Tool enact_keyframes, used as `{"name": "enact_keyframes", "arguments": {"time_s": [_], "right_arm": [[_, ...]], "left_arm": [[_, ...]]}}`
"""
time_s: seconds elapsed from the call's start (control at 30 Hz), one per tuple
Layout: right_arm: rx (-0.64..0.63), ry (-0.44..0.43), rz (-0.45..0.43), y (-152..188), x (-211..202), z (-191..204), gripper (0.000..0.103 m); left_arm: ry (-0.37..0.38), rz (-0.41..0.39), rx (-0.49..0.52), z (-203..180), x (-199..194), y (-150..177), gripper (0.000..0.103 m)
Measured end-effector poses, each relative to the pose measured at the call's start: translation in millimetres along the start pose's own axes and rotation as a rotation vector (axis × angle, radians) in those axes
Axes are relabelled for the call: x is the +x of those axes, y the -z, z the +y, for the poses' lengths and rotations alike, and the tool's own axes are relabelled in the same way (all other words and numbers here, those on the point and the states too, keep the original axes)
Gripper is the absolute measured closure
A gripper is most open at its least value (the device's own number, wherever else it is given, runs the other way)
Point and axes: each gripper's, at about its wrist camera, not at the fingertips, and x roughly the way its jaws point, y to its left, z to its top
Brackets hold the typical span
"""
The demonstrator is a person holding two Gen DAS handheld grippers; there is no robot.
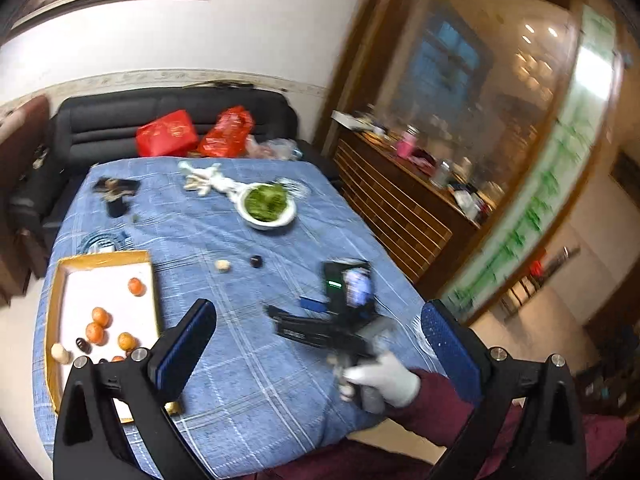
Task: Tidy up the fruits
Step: 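Swing both open tools back from the tray toward the remaining fruit, then grasp the last dark plum with the right tool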
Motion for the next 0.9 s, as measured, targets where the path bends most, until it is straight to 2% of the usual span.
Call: {"name": "enact_keyframes", "arguments": {"time_s": [0.1, 0.17, 0.27, 0.37, 0.57, 0.7, 0.9], "right_arm": [[0.006, 0.002, -0.014, 0, -4, -5, 0.030], [0.025, 0.001, -0.017, 0, -4, -13, 0.030], [0.048, 0.006, -0.021, 1, -5, -23, 0.030], [0.058, 0.015, -0.011, 0, 3, -31, 0.030], [0.020, -0.003, 0.009, -18, 38, -29, 0.030], [0.010, 0.032, 0.008, -46, 74, -31, 0.030], [0.021, 0.099, 0.017, -84, 120, -40, 0.030]], "left_arm": [[-0.034, -0.034, -0.137, 44, 4, -4, 0.000], [-0.027, -0.030, -0.261, 85, 16, 1, 0.000], [0.000, 0.034, -0.421, 131, 46, 20, 0.000], [-0.013, 0.092, -0.507, 156, 81, 44, 0.000], [-0.078, 0.179, -0.535, 172, 149, 76, 0.000], [-0.143, 0.190, -0.494, 167, 174, 88, 0.000], [-0.164, 0.219, -0.438, 161, 194, 92, 0.000]]}}
